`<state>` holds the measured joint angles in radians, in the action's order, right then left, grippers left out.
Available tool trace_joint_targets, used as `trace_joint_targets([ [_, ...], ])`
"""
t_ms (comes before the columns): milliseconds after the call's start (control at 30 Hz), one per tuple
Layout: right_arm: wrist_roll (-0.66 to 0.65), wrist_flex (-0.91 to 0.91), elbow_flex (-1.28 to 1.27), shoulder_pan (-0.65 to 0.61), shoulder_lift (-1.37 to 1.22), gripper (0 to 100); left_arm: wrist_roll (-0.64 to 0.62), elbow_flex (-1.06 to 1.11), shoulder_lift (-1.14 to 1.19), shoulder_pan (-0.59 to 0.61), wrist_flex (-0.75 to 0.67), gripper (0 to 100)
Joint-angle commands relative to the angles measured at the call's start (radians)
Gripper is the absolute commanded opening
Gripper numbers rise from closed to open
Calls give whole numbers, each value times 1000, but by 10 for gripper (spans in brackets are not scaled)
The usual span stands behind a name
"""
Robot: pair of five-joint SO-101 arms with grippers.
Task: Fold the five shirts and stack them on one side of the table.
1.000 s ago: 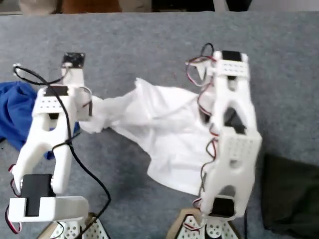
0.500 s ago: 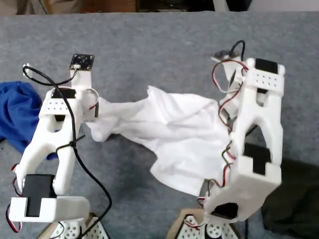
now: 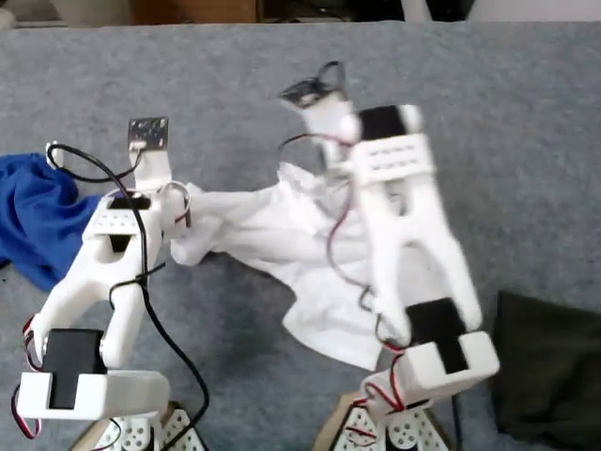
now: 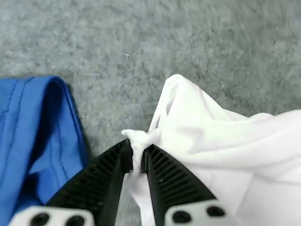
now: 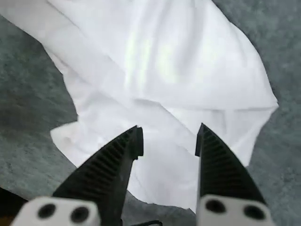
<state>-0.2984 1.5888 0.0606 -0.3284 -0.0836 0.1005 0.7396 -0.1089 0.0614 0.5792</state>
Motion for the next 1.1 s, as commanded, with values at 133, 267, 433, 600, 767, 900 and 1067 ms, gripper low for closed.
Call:
trace_joint_targets([
  [133,57,-130,-48,-104,-113,191,-9,3,-30,-2,-35,19],
  [267,57,-155,-42,-101,-206,190,-9,3,-30,-2,-35,19],
  [433,57,-155,-47,-82,-257,189,-9,2,-30,-2,-35,19],
  [600,49,-149,-48,-16,-255,189,-9,0,-30,-2,-37,19],
  [767,48,-152,-51,-10,-262,189,-9,-2,-30,-2,-37,19],
  [900,48,-167,-48,-12,-263,187,-8,-2,-30,-2,-37,19],
  [1067,48,-170,-51,-10,-265,72,-8,-2,-30,-2,-37,19],
])
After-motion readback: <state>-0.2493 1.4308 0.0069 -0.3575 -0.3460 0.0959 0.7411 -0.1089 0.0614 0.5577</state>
